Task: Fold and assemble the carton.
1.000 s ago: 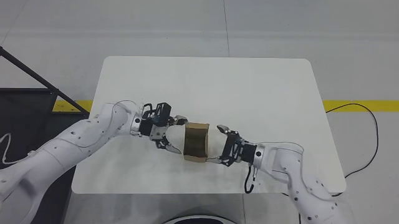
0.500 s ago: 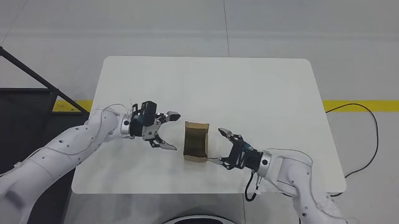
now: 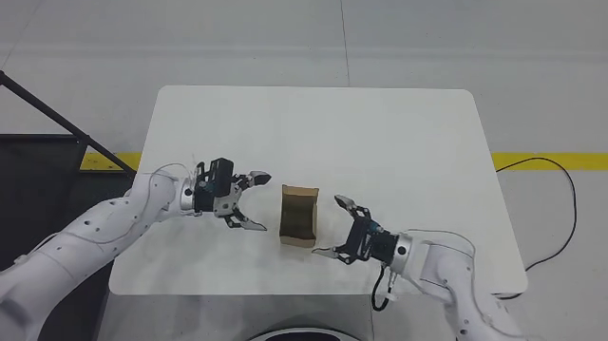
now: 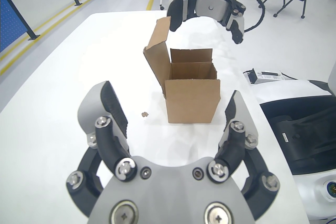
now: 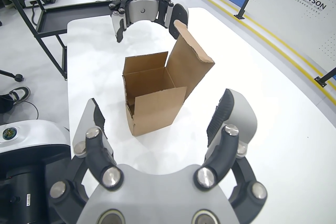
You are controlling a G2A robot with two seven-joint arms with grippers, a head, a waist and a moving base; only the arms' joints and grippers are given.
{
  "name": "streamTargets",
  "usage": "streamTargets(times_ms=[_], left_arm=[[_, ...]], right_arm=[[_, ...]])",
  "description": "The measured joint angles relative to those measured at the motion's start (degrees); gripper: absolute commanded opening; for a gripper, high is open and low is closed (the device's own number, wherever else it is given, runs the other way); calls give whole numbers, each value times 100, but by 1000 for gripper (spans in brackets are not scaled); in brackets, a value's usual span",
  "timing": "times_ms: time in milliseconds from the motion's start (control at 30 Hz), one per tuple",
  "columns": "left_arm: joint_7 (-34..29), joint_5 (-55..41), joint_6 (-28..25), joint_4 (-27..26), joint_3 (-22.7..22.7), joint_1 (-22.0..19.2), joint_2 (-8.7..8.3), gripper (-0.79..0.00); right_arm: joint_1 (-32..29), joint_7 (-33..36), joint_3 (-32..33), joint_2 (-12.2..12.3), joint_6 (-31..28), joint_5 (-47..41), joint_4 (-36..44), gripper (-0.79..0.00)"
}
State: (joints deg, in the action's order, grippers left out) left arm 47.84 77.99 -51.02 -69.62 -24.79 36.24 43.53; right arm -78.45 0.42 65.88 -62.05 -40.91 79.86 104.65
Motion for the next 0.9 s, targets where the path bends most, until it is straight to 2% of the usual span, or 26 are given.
streamTargets(times_ms=[233, 500, 900], left_arm=[[-92, -187, 76, -22, -204, 222, 15, 0], [-728, -586, 225, -98, -394, 403, 107, 0], [-1338, -880, 128, -216, -644, 489, 258, 0]], right_arm=[[34, 379, -71, 21, -472, -324, 59, 0], [270, 1127, -319, -23, -358, -700, 46, 0], [485, 1441, -552, -52, -362, -807, -48, 0]])
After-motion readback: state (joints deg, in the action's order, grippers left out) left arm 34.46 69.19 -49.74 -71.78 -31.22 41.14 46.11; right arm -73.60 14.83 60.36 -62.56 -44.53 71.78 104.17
